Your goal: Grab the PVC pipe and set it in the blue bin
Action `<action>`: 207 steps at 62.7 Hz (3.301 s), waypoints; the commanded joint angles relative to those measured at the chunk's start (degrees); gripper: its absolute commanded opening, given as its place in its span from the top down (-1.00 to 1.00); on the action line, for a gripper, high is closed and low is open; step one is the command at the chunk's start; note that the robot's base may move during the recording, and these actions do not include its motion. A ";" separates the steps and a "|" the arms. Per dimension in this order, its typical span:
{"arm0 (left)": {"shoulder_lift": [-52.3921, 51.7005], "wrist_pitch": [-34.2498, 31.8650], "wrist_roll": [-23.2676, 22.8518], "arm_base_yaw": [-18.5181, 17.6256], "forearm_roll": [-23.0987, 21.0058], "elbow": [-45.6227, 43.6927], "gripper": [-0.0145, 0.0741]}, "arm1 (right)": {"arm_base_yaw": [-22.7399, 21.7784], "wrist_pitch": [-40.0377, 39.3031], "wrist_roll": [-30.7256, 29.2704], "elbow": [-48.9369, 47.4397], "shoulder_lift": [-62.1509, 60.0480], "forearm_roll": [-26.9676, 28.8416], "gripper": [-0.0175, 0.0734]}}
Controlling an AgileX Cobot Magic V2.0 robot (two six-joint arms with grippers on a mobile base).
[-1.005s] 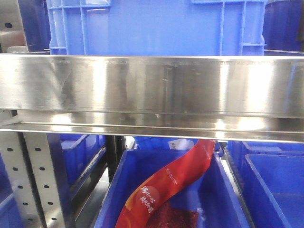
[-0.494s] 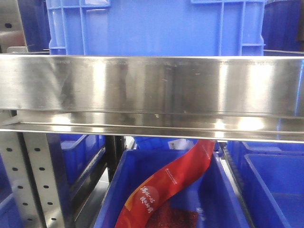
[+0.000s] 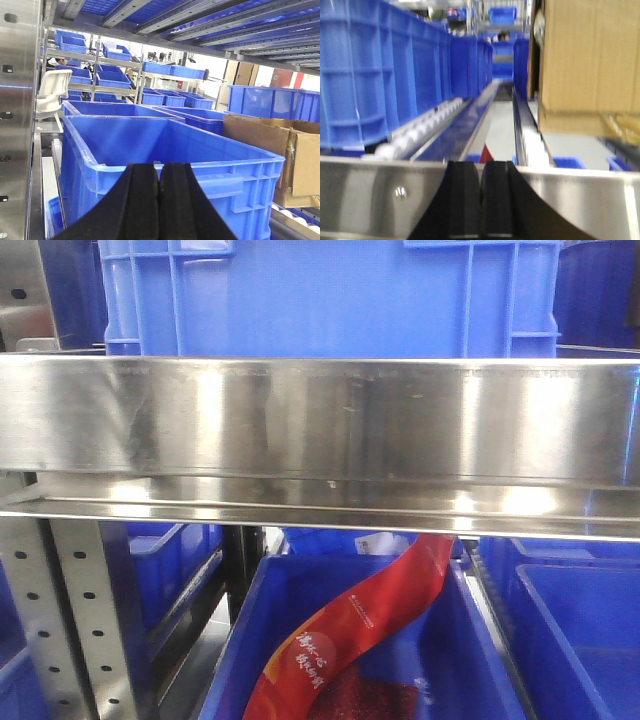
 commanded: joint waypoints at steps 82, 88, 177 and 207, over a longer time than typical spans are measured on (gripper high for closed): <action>-0.28 -1.12 0.22 -0.34 0.58 0.05 0.92 | -0.35 -1.66 -5.62 0.20 -0.17 0.52 0.98; -0.57 -2.03 0.44 2.00 1.10 0.24 0.92 | -0.35 -1.66 -5.62 0.20 -0.17 0.52 0.98; -31.85 2.05 -5.99 29.07 11.33 35.62 0.92 | -0.35 -1.77 -5.62 0.20 -0.17 0.52 0.98; -31.85 2.07 -5.99 29.07 11.33 35.62 0.92 | -0.35 -1.77 -5.62 0.20 -0.17 0.52 0.98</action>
